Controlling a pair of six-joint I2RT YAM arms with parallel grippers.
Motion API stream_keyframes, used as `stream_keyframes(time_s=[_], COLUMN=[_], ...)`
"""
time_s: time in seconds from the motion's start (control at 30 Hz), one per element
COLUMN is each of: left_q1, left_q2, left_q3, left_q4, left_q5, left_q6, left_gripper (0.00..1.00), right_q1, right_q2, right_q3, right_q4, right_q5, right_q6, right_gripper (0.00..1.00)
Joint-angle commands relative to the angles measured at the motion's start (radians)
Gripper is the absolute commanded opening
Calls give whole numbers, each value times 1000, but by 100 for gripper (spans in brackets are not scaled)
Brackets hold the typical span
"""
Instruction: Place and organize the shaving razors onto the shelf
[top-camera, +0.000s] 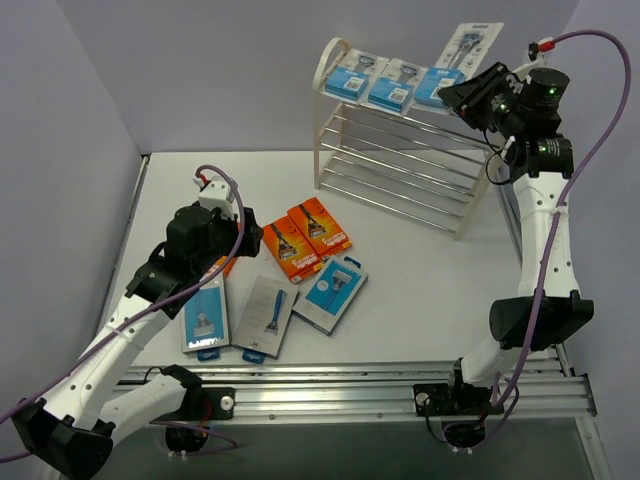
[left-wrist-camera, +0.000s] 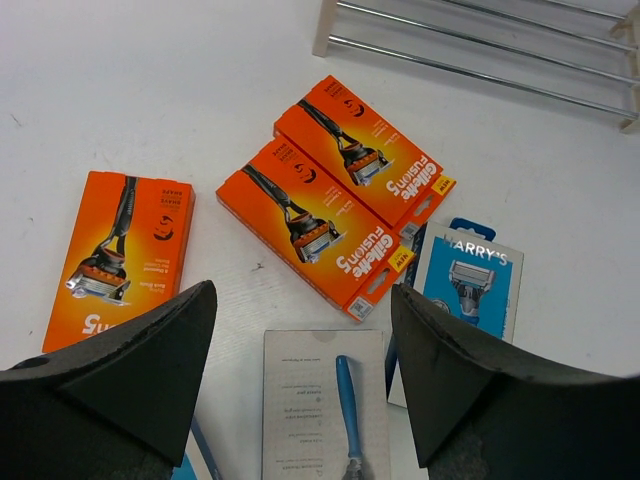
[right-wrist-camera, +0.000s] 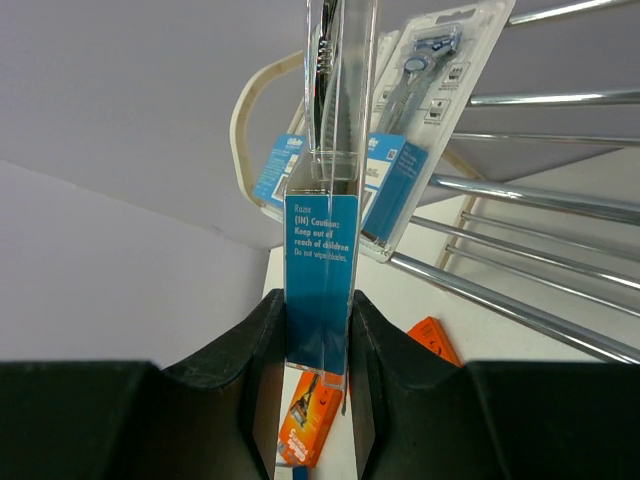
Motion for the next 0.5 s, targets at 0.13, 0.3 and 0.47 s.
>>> stream_keyframes(time_s=[0.13,0.3,0.47], left_q1=[-39,-59,-62], left_q2=[-25,-22,-19], left_q3=[7,6,6], left_q4=[33,25,20], left_q5=[-50,-63,-73], left_q6=[22,20,23], left_gripper=[79,79,79], right_q1=[-13,-21,-27], right_q2=[18,38,54], right_q3=[2,-4,-5], right_q4=[27,29,30], right_q5=[-59,-73,-64], right_q6=[24,33,30], right_gripper=[0,0,0])
